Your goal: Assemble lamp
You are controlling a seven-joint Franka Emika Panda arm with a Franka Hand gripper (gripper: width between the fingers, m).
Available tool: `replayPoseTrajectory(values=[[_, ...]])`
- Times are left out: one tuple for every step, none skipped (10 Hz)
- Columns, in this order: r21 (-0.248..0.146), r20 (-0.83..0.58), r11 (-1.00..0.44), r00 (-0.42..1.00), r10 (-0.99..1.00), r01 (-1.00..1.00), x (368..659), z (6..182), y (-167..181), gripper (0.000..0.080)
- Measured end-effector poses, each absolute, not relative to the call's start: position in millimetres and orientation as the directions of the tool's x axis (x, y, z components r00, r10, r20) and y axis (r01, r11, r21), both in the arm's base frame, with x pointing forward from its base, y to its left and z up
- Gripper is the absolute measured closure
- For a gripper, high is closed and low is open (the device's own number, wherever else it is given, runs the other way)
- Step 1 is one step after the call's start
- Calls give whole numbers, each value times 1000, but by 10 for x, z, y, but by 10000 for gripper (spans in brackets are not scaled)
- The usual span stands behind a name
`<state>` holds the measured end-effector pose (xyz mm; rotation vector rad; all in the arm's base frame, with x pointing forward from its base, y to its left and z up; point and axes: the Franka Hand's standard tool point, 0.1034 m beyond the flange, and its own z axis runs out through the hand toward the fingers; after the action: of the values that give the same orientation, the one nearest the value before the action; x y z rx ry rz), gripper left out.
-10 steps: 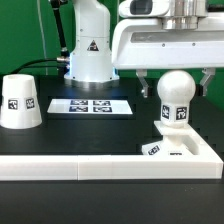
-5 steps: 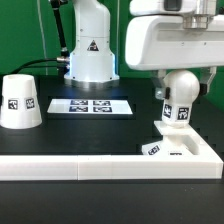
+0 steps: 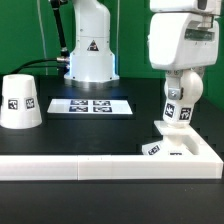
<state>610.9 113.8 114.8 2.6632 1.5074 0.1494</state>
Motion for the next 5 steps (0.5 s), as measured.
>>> replayPoseTrajectory(values=[[120,39,-467,465,884,876,6123,1149,1104,101],[130,25,-410,411,911,903,6140,1155,1090,101],[139,14,-357,358,934,924,6153,1163,1086,101],[154,17,-324,325,946,934,6181,1177,1087,101],[154,11,-285,287,958,946,6178,1165,1067,101]])
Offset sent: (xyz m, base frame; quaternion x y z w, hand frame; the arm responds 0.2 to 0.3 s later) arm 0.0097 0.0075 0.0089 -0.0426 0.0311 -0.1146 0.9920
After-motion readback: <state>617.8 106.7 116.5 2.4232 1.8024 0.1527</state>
